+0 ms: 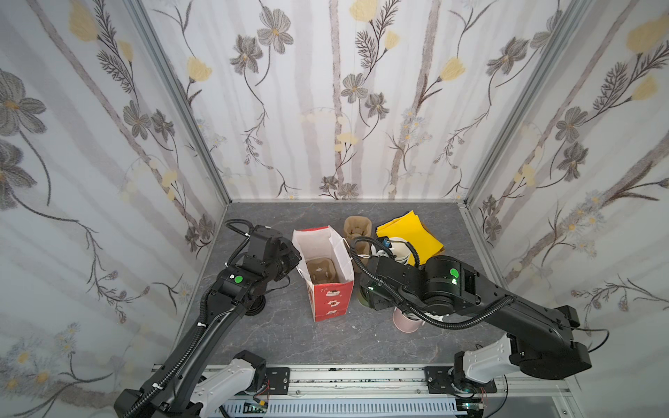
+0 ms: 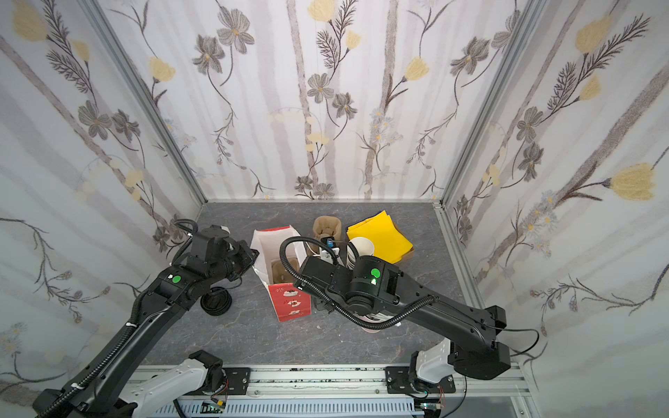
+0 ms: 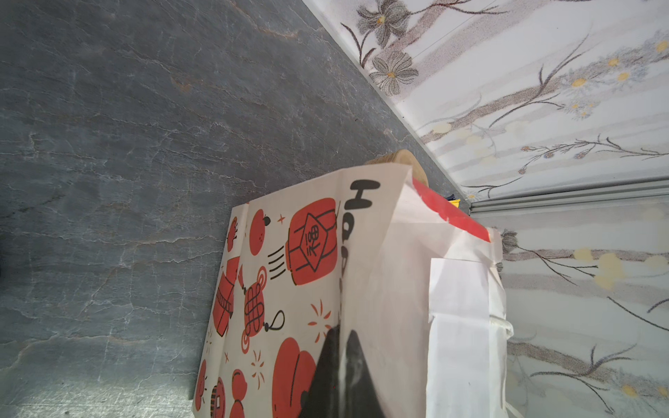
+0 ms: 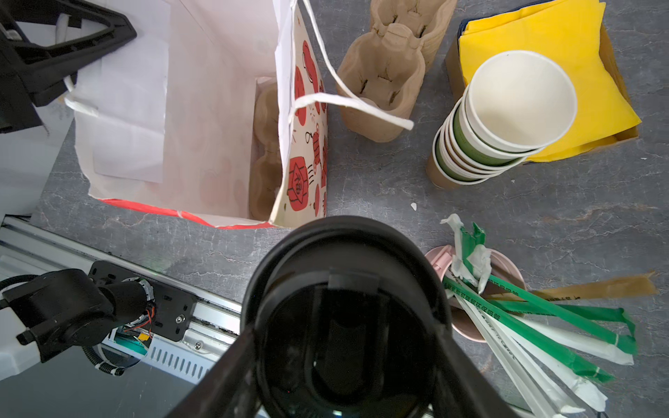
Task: Pack the takeout coffee
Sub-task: 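Lift the black lid with the right gripper while the left gripper grips the bag rim, then carry the held black lid over the gift bag opening with the right gripper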
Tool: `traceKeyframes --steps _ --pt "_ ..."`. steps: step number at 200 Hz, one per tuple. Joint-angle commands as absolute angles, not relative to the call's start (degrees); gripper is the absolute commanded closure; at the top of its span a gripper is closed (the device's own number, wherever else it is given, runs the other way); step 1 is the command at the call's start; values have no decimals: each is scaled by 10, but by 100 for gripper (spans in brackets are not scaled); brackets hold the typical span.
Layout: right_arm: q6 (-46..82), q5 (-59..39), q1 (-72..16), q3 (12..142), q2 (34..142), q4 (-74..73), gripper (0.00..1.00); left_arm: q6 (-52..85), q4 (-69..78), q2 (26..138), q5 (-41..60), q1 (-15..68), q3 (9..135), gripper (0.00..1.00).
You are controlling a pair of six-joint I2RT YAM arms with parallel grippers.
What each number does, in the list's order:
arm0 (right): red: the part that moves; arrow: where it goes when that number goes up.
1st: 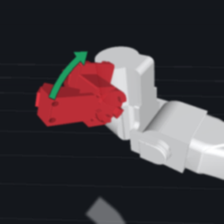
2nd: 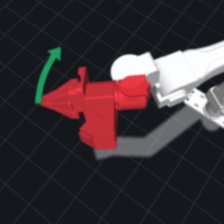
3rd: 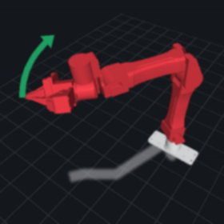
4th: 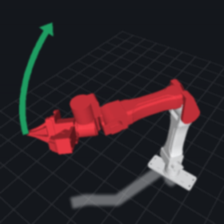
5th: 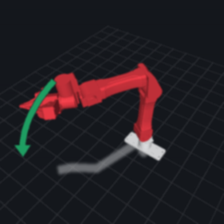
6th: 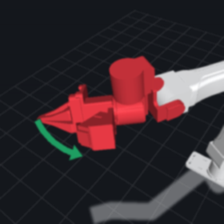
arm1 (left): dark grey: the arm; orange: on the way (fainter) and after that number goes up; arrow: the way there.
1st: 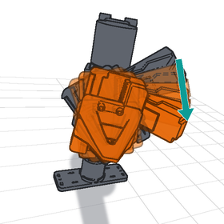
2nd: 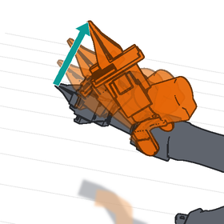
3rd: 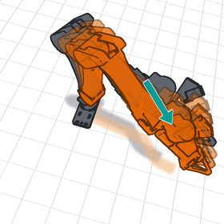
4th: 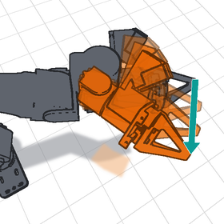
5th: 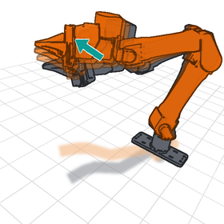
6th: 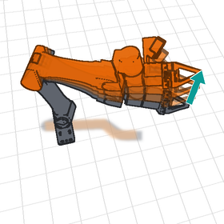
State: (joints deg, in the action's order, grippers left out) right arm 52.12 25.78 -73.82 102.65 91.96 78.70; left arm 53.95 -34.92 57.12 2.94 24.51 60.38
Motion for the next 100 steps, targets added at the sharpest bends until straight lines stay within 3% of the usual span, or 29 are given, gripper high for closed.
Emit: traceKeyframes --steps 1,81,100 --pt "516 274 -732 1019 895 777 39 534 -336 569 12 247 600 100" --pt "450 325 -694 1114 872 776 40 520 -333 580 30 249 598 100" --pt "421 322 -693 1173 902 776 40 519 -332 580 31 249 597 89"
